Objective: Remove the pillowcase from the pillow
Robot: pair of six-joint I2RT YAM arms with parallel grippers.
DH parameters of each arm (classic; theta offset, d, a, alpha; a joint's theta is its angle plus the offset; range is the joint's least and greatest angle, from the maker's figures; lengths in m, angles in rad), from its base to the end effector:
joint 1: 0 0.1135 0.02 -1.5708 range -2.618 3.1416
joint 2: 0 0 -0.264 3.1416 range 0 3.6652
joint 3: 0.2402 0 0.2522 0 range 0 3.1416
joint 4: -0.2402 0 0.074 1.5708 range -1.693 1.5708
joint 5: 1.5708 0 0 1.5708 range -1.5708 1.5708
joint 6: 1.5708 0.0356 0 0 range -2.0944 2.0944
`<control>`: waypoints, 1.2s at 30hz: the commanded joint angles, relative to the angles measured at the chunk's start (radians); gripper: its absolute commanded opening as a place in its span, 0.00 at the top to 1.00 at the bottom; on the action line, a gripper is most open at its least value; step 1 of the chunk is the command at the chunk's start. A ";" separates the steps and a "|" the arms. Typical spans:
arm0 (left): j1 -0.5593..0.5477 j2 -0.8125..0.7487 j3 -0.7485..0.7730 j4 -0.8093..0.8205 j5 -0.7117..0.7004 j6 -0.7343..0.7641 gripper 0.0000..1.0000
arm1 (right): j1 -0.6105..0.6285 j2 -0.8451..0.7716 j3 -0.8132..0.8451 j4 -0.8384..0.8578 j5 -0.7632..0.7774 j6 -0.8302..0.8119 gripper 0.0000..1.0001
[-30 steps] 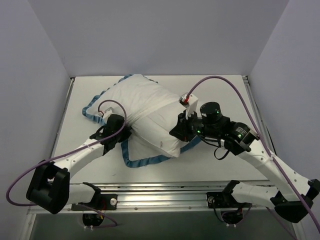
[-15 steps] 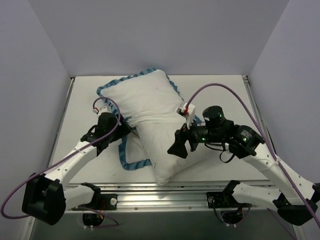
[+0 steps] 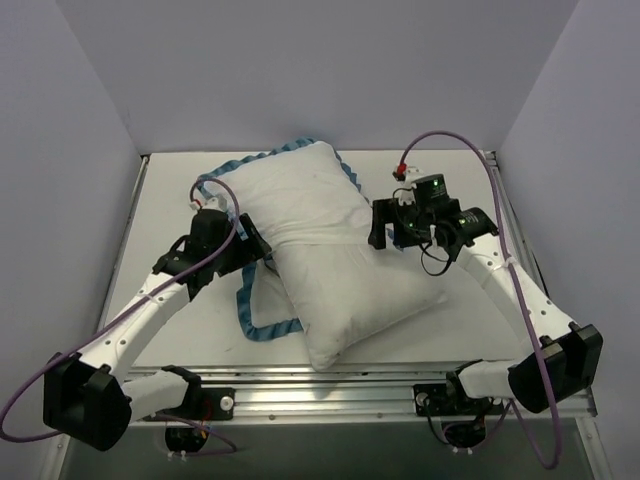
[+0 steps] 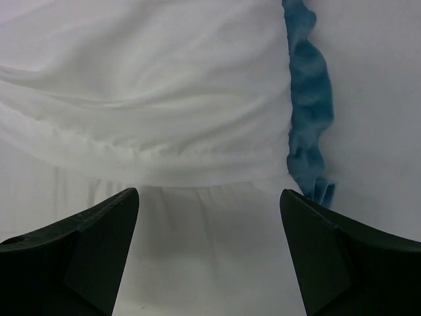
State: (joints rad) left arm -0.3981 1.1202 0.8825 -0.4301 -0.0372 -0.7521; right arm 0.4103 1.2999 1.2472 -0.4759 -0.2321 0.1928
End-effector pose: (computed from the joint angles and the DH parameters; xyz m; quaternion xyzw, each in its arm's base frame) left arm 0.2248 -0.0931 0.2839 -0.1664 0.8842 -0.2232 0.3752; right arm 0.2635 0.1236 0.3601 -0.1508 0.8501 0.2428 0.4423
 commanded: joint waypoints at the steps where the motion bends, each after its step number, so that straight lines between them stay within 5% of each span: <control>1: 0.002 0.146 0.084 0.095 0.069 0.016 0.09 | -0.005 -0.016 -0.051 -0.020 0.048 0.062 0.17; 5: 0.001 0.355 0.229 0.151 0.137 0.045 0.09 | 0.030 -0.040 -0.156 0.054 -0.102 0.118 0.21; 13: -0.001 0.575 0.484 0.165 0.203 0.105 0.08 | 0.335 -0.037 -0.241 0.328 -0.165 0.270 0.21; 19: 0.011 0.495 0.561 0.028 0.129 0.229 0.00 | 0.361 0.036 -0.174 0.373 -0.128 0.257 0.21; 27: 0.004 0.210 0.509 -0.139 -0.029 0.442 0.06 | 0.273 -0.069 -0.152 0.330 0.123 0.272 0.21; 30: -0.063 0.101 0.440 -0.157 -0.046 0.529 0.06 | 0.182 -0.132 -0.208 0.358 0.094 0.292 0.20; 36: -0.477 -0.008 0.334 -0.145 -0.234 0.628 0.06 | 0.111 -0.123 -0.224 0.315 0.135 0.280 0.20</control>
State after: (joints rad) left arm -0.7521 1.1198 1.2579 -0.5468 -0.1650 -0.2058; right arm 0.5339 1.1618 1.0412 -0.1425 -0.1459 0.4717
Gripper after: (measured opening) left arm 0.942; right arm 0.799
